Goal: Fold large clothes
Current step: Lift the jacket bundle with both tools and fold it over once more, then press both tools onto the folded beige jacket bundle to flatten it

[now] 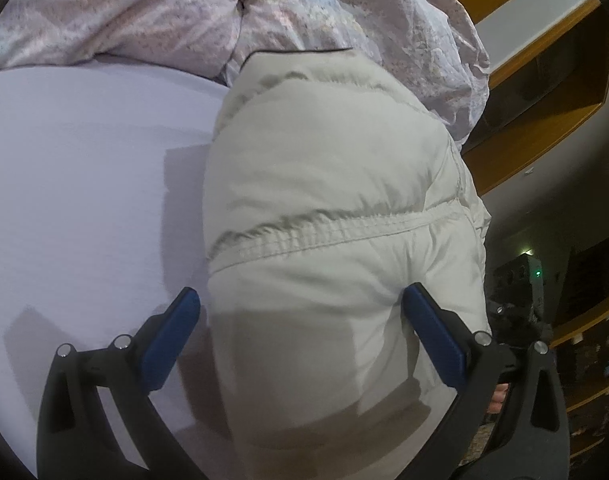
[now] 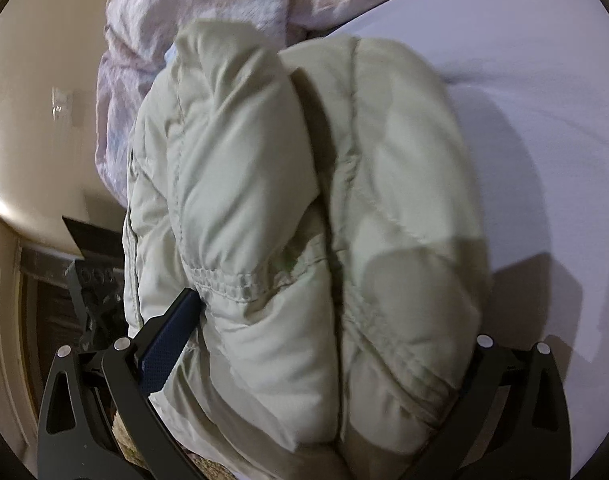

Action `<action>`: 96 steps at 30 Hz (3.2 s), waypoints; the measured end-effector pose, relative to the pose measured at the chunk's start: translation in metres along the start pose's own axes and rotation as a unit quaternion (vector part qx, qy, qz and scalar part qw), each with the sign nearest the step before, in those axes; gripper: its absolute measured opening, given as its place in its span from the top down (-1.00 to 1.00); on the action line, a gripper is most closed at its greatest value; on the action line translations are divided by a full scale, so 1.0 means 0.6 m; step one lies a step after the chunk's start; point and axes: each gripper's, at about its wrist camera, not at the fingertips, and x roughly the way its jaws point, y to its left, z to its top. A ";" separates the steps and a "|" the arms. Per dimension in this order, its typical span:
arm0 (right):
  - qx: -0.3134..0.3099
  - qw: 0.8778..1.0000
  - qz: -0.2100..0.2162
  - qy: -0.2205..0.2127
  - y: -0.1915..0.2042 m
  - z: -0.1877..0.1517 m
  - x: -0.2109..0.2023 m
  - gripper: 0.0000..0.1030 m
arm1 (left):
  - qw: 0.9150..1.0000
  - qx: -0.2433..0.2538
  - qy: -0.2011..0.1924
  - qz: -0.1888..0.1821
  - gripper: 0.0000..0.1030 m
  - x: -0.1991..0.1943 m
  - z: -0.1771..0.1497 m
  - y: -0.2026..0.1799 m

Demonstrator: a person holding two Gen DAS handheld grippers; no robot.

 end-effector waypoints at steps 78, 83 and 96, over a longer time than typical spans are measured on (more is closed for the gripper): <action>-0.337 0.886 -0.265 -0.179 0.338 0.017 0.201 0.05 | 0.936 0.149 -0.159 0.277 -0.96 -0.119 0.090 0.047; -0.323 0.898 -0.248 -0.168 0.313 0.033 0.217 0.02 | 0.929 0.156 -0.157 0.295 -0.97 -0.095 0.094 0.049; -0.312 0.904 -0.233 -0.174 0.281 0.043 0.238 -0.01 | 0.914 0.169 -0.167 0.329 -0.97 -0.061 0.096 0.050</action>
